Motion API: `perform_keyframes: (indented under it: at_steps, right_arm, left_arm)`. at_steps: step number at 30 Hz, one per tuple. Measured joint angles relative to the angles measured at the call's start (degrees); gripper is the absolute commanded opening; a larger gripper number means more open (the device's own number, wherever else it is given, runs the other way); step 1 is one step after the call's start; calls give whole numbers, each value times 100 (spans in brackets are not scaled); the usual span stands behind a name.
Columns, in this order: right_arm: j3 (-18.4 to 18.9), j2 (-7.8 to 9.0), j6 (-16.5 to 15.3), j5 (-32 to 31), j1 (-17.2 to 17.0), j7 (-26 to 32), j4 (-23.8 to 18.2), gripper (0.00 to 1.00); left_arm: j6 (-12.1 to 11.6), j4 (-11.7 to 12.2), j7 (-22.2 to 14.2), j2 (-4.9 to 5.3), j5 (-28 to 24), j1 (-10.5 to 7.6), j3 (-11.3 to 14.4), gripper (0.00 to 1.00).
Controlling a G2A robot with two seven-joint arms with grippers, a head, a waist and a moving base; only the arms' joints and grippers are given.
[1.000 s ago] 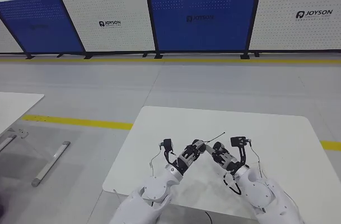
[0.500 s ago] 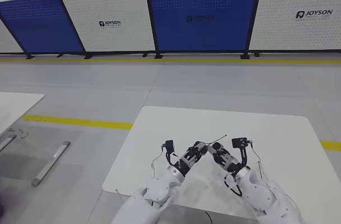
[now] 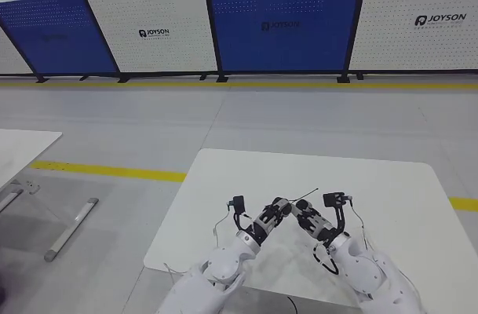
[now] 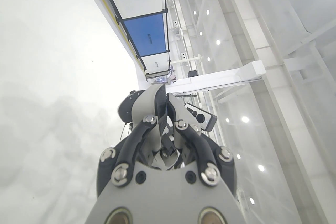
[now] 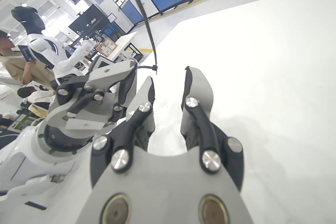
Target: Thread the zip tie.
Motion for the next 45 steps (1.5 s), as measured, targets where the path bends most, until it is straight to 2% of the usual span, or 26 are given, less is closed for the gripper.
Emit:
perform_keyframes:
  at_steps: [3, 18, 20, 21, 22, 23, 34, 45]
  right_arm:
    - [-5, -6, -7, 8, 14, -17, 9, 22]
    - [12, -19, -3, 4, 38, -45, 16, 20]
    - [17, -20, -2, 5, 41, -42, 18, 14]
    - [18, -20, 0, 5, 41, -40, 18, 8]
    - [19, -21, 1, 5, 42, -39, 18, 7]
    - [21, -21, 1, 1, 43, -40, 18, 0]
    - [24, -24, 5, -42, 44, 8, -15, 0]
    - [-44, -36, 82, -164, 68, 90, 16, 0]
  left_arm:
    - [3, 36, -6, -6, 3, -16, 8, 0]
    - [28, 56, -56, -17, 100, -17, 22, 0]
    - [32, 54, -58, -19, 120, -17, 29, 0]
    - [32, 54, -57, -20, 126, -16, 31, 0]
    - [33, 53, -56, -21, 131, -16, 32, 0]
    - [33, 53, -52, -22, 140, -16, 32, 0]
    - [12, 8, -19, -29, 173, -2, 12, 0]
    - [-72, -238, -58, -19, 229, 111, -13, 0]
